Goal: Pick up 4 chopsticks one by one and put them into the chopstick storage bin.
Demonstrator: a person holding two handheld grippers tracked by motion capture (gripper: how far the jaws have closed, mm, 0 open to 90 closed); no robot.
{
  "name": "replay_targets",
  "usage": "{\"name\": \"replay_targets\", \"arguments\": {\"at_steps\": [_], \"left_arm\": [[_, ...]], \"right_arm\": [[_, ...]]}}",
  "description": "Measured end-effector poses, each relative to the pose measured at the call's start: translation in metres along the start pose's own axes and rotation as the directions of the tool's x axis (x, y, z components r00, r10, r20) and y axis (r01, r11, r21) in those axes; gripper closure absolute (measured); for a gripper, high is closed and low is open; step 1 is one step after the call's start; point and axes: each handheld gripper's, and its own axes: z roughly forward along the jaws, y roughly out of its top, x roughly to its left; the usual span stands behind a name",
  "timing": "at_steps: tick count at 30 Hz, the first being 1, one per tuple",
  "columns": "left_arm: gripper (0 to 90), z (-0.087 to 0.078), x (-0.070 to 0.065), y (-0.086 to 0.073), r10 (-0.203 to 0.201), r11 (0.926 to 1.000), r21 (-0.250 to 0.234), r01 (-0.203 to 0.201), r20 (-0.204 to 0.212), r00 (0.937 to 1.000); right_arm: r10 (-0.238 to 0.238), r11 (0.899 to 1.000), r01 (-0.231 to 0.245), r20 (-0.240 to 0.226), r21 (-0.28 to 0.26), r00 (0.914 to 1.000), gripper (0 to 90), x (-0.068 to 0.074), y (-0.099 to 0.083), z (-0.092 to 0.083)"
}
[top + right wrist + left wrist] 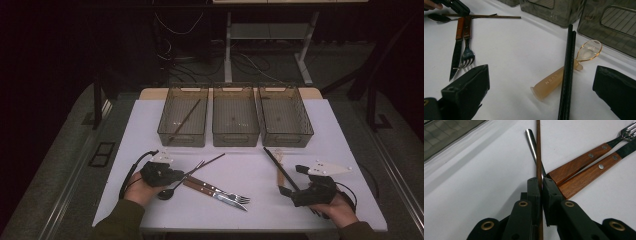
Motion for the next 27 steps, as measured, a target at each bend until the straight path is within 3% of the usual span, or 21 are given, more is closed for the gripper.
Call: {"name": "replay_targets", "arguments": {"at_steps": [6,9,13,15,16,17,27], "left_arm": [[84.4,-0.0001,0.0011,0.0004,0.007,1.0000,0.002,-0.007,0.004,1.0000],[84.6,-0.0001,-0.0001,0.0007,-0.007,1.0000,-0.001,0.007,0.002,1.0000],[84.6,-0.0007,0.0008,0.0017,0.011,0.9999,0.001,-0.011,0.006,0.9999],[84.5,-0.0013,-0.0007,0.0021,-0.007,0.9999,-0.011,0.007,0.006,1.0000],[84.5,-0.0022,0.0005,0.0024,0.007,0.9999,-0.011,-0.007,0.005,1.0000],[84.5,-0.0028,-0.0002,0.0023,-0.009,0.9998,-0.017,0.009,0.006,0.9999],[84.5,-0.0100,-0.0014,0.0057,-0.031,0.9993,-0.021,0.031,0.011,0.9995]], "right_arm": [[-0.001,1.000,0.001,-0.001,0.000,1.0000,1.0,0.0000,0.0000,0.0000],[-0.002,1.000,0.002,0.000,-0.002,1.0000,1.0,-0.0001,0.0001,-0.0002],[-0.005,1.000,0.005,0.000,-0.004,1.0000,1.0,-0.0001,0.0001,-0.0004],[-0.006,1.000,0.006,-0.001,-0.003,1.0000,1.0,-0.0001,0.0001,-0.0005],[-0.006,1.000,0.006,-0.001,-0.003,1.0000,1.0,-0.0002,0.0002,-0.0005],[-0.007,1.000,0.007,0.000,-0.003,1.0000,0.9,-0.0002,0.0001,-0.0004],[-0.003,1.000,0.003,0.000,-0.001,1.0000,1.0,-0.0003,0.0001,-0.0001]]}}
